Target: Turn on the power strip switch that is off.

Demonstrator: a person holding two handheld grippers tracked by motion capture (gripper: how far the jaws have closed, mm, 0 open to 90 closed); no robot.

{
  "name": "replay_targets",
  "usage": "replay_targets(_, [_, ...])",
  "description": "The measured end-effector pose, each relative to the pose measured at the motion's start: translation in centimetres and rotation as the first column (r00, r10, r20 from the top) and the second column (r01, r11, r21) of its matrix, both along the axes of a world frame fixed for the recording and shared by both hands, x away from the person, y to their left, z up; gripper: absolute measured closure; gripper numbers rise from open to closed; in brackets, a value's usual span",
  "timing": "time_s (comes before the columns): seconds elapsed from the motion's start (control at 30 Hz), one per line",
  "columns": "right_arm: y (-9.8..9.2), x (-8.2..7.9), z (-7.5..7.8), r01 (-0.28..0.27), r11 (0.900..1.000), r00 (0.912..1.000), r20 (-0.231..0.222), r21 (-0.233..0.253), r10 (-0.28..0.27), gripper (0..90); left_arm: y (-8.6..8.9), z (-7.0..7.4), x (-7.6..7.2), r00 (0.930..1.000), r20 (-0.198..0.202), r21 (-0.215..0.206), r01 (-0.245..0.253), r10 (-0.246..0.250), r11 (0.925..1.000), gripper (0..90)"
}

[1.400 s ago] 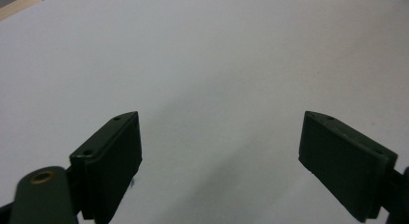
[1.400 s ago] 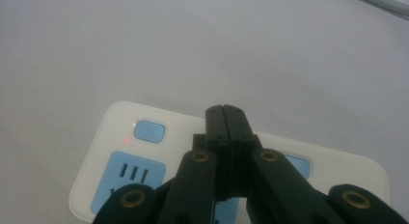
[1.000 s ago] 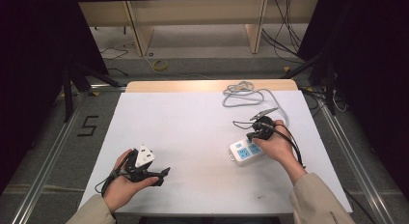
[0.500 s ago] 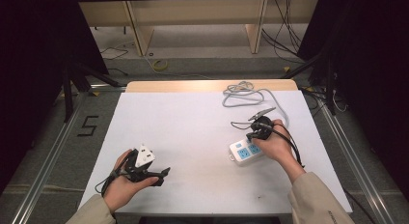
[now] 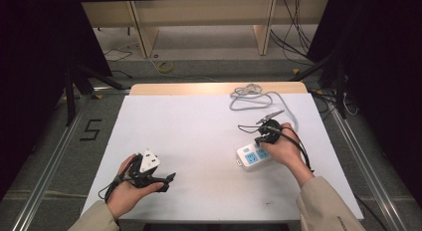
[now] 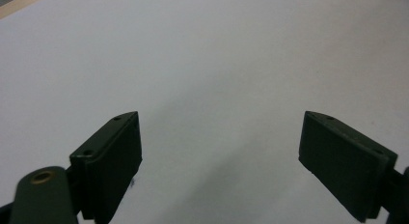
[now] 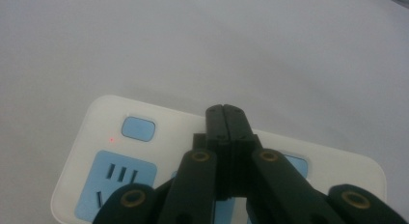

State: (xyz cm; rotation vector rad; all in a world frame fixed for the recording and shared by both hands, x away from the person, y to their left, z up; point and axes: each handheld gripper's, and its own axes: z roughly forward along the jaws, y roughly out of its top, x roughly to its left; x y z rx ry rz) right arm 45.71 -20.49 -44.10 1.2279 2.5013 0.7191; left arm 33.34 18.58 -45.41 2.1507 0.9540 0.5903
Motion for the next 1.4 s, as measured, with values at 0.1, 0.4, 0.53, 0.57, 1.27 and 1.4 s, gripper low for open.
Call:
replay_targets(0.1, [0.1, 0.0, 0.0, 0.004, 1.0, 1.0, -0.005, -0.004, -0.004, 90.0, 0.0, 0.0, 0.0, 1.0, 0.0, 0.0, 0.0, 0.0, 1.0, 14.8])
replay_targets(0.4, [0.2, 0.1, 0.0, 0.006, 1.0, 0.9999, -0.012, -0.012, -0.006, 90.0, 0.0, 0.0, 0.0, 1.0, 0.001, 0.001, -0.002, 0.002, 1.0, 14.8])
replay_targets(0.53, [0.3, 0.1, 0.1, 0.004, 0.999, 0.9997, -0.023, -0.034, -0.004, 90.0, 0.0, 0.0, 0.0, 1.0, 0.0, 0.003, -0.002, 0.002, 1.0, 14.8])
replay_targets(0.57, [0.3, 0.1, 0.2, 0.004, 0.999, 0.9996, -0.027, -0.045, -0.005, 90.0, 0.0, 0.0, 0.0, 1.0, 0.0, 0.003, -0.002, 0.002, 1.0, 14.8])
replay_targets(1.27, [1.0, -0.2, 0.2, -0.024, 0.999, 0.9997, -0.007, -0.039, 0.024, 90.0, 0.1, 0.0, 0.0, 1.0, 0.003, -0.002, 0.001, -0.001, 1.0, 14.8])
replay_targets(1.4, [1.0, -0.1, 0.2, -0.02, 0.999, 0.9997, -0.014, -0.034, 0.02, 90.0, 0.0, 0.0, 0.0, 1.0, 0.003, 0.002, 0.0, 0.0, 1.0, 14.8])
